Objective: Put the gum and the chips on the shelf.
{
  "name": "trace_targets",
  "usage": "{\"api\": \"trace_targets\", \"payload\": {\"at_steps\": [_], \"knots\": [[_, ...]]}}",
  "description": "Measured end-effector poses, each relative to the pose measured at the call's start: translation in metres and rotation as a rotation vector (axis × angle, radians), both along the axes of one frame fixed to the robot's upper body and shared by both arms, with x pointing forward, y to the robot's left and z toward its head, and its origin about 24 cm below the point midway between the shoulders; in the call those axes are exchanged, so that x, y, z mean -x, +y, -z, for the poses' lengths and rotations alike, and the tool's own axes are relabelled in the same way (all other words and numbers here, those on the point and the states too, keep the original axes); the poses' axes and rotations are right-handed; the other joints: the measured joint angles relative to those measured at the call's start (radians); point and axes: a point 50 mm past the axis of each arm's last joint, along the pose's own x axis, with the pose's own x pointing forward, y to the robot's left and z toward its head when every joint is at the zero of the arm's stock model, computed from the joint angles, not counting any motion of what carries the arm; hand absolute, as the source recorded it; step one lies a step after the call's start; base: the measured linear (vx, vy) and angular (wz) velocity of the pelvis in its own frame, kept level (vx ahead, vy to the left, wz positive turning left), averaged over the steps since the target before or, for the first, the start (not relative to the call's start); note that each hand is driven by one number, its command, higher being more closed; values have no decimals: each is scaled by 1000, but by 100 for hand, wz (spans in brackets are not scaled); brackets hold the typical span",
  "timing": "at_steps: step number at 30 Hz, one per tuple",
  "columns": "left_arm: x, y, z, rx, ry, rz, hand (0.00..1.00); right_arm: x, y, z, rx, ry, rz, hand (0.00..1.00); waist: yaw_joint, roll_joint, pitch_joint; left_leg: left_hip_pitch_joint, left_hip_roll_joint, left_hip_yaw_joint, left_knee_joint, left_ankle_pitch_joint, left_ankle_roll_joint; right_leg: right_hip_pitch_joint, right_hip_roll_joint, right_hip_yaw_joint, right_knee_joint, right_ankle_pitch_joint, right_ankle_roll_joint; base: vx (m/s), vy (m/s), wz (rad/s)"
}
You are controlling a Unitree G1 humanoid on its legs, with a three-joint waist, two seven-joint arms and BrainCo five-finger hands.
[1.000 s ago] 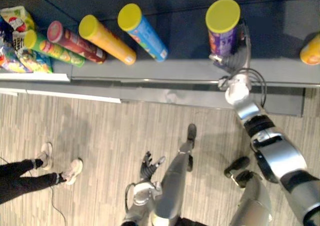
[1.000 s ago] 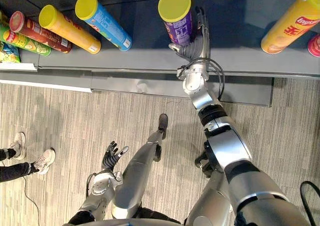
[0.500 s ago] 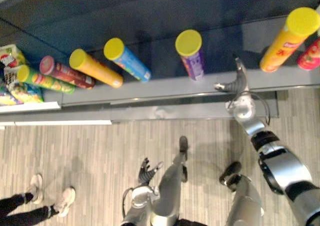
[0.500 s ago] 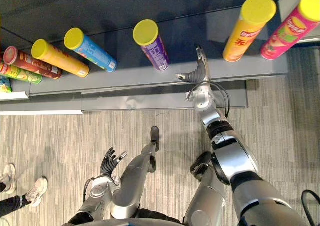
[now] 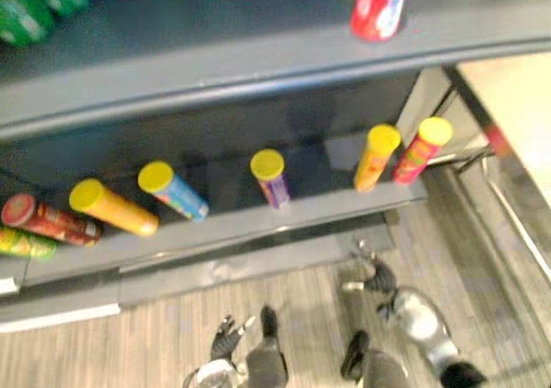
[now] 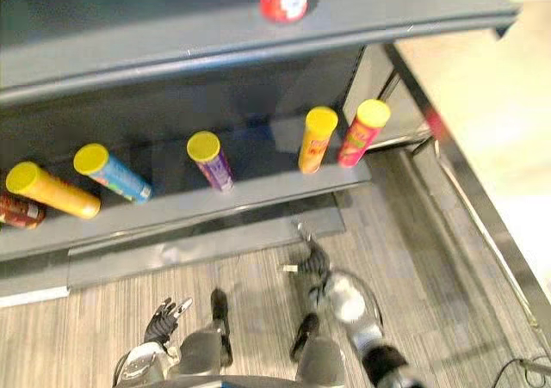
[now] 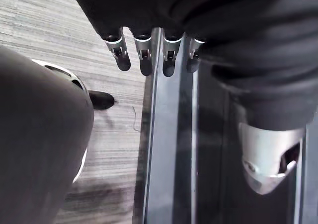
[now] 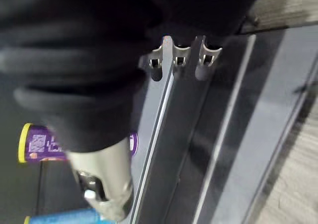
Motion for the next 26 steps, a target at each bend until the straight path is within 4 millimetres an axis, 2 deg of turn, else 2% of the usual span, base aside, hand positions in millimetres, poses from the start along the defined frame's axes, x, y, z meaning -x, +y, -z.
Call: {"api": "trace_targets", "payload": {"at_steps": [1, 4, 6, 7, 9, 11, 13, 15, 18, 21, 26], "knots": [[4, 0, 2, 2, 14, -2, 0, 9, -1, 6, -21, 43, 5, 0, -5, 0, -12, 7, 1, 1, 0, -5, 0, 12, 3, -1, -13, 4, 2, 56, 25, -5], [20, 5, 8, 38, 67, -51, 0, 53, -3, 40, -88, 267, 102, 0, -38, -5, -60, 44, 10, 24, -1, -32, 0, 49, 20, 13, -53, 19, 5, 7, 22, -17], [24, 6, 10, 50, 82, -65, 0, 67, -5, 50, -105, 339, 158, 0, -41, -5, -73, 55, 13, 34, -4, -37, 0, 60, 25, 22, -67, 25, 7, -17, 9, -24], [29, 7, 13, 70, 100, -74, 0, 89, -11, 65, -118, 449, 254, 0, -43, -6, -92, 67, 16, 51, -6, -43, -1, 67, 32, 37, -85, 36, 7, -6, 7, -28], [33, 6, 14, 93, 109, -93, 0, 94, -22, 71, -111, 486, 322, 0, -49, -6, -100, 76, 17, 61, -6, -49, 2, 78, 36, 45, -101, 42, 12, 3, 15, -24], [41, 7, 18, 122, 136, -124, 0, 107, -41, 82, -136, 566, 481, 0, -69, -7, -119, 95, 16, 73, -7, -60, -3, 102, 39, 47, -129, 55, 16, 16, 25, -9], [45, 8, 20, 126, 153, -129, 0, 116, -50, 89, -158, 622, 555, 0, -71, -8, -129, 108, 14, 74, -7, -65, -3, 121, 40, 47, -144, 59, 19, 0, 0, 0], [53, 8, 23, 143, 194, -162, 0, 141, -58, 103, -200, 767, 678, 0, -71, -8, -161, 112, 12, 73, -7, -69, -2, 136, 42, 45, -162, 62, 21, 76, 15, 5], [60, 9, 27, 187, 231, -246, 0, 167, -62, 112, -231, 900, 808, 0, -73, -6, -167, 128, 11, 73, -7, -71, -3, 156, 45, 45, -176, 66, 17, 81, 1, 0], [65, 9, 30, 201, 262, -275, 0, 170, -64, 114, -246, 926, 887, 0, -93, 1, -167, 135, 11, 75, -8, -75, -7, 166, 48, 46, -182, 70, 14, 67, -4, -3], [66, 9, 31, 200, 275, -285, 0, 176, -61, 116, -280, 966, 955, 0, -93, 2, -167, 150, 13, 77, -8, -81, -16, 189, 59, 47, -201, 71, 15, 43, -9, 0]]}}
